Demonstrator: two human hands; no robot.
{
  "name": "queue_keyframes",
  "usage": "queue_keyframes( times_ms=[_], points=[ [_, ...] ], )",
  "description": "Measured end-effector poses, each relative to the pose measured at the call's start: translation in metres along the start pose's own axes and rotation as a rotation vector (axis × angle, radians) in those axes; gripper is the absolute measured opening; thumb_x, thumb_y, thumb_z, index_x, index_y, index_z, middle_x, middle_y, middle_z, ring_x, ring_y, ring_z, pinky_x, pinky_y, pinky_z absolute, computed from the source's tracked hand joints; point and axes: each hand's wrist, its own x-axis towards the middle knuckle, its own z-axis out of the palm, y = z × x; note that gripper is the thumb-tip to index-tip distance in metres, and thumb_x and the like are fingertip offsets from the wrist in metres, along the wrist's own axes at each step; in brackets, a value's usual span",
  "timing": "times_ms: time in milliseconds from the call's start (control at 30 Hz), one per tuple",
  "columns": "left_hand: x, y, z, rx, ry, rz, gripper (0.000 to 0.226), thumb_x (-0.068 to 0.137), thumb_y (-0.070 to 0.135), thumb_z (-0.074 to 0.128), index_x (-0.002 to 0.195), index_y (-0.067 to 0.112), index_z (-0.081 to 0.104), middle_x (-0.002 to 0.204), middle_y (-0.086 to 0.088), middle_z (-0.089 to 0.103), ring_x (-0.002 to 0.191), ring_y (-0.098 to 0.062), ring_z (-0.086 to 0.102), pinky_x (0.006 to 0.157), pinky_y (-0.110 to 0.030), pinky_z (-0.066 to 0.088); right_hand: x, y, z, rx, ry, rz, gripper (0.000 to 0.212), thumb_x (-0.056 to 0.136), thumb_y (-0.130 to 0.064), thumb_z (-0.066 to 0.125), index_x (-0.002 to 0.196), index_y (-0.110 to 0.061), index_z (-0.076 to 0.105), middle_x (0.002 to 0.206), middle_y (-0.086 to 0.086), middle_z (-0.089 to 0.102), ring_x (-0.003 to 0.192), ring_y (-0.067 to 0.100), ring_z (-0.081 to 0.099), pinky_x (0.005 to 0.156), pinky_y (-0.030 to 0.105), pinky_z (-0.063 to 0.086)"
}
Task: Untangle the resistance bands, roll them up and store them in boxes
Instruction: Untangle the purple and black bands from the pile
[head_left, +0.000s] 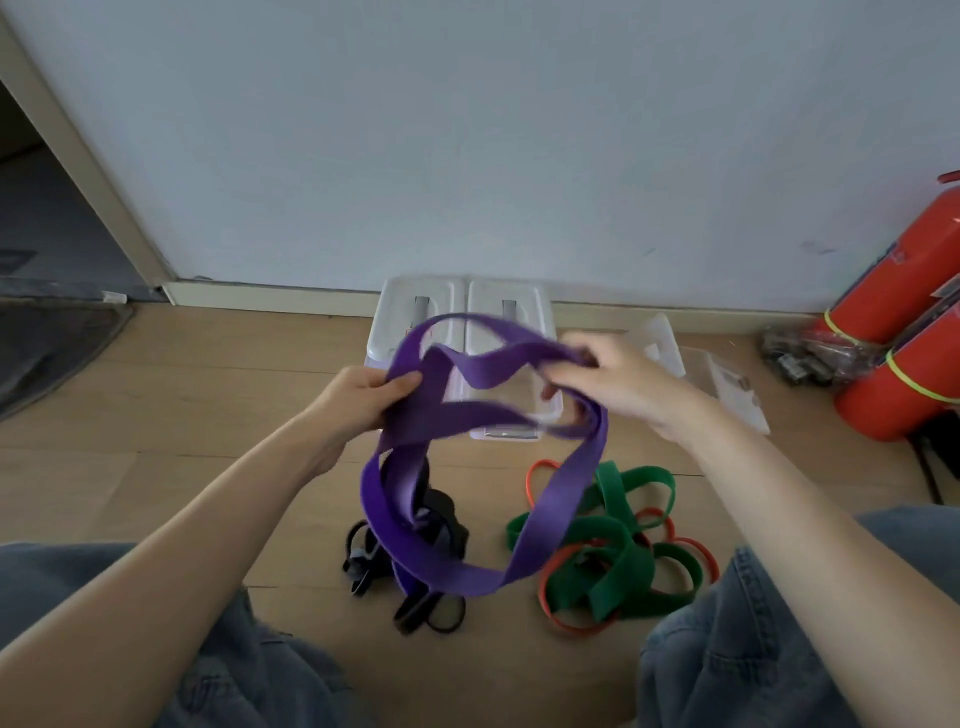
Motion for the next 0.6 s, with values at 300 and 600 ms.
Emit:
queue_keyframes(
  times_ms=[300,600],
  points=[
    [-0.018,0.03,0.026,0.661,-0.065,0.35,0.03,0.091,0.016,0.053,0.078,-0.008,0.063,0.063,-0.011,0.05,0.06,-0.014,0.04,0.053,-0.024,0.027,-0.004,-0.009,0.026,-0.167,-0.185,-0.134,0.082,0.07,-0.037,0.079,0.139,-0.025,0.036,0.142,-0.004,0.045,0.126,0.008,0.045,0.109,0.03,0.034],
    [-0.015,0.031,0.021,0.134,-0.309,0.248,0.038,0.094,0.038,0.043,0.11,0.011,0.065,0.107,-0.005,0.069,0.101,-0.018,0.061,0.096,-0.028,0.042,-0.002,-0.026,0.038,0.133,-0.048,-0.164,0.003,0.085,-0.017,0.064,0.086,-0.017,0.066,0.07,-0.003,0.063,0.064,0.008,0.058,0.062,0.022,0.045]
  ],
)
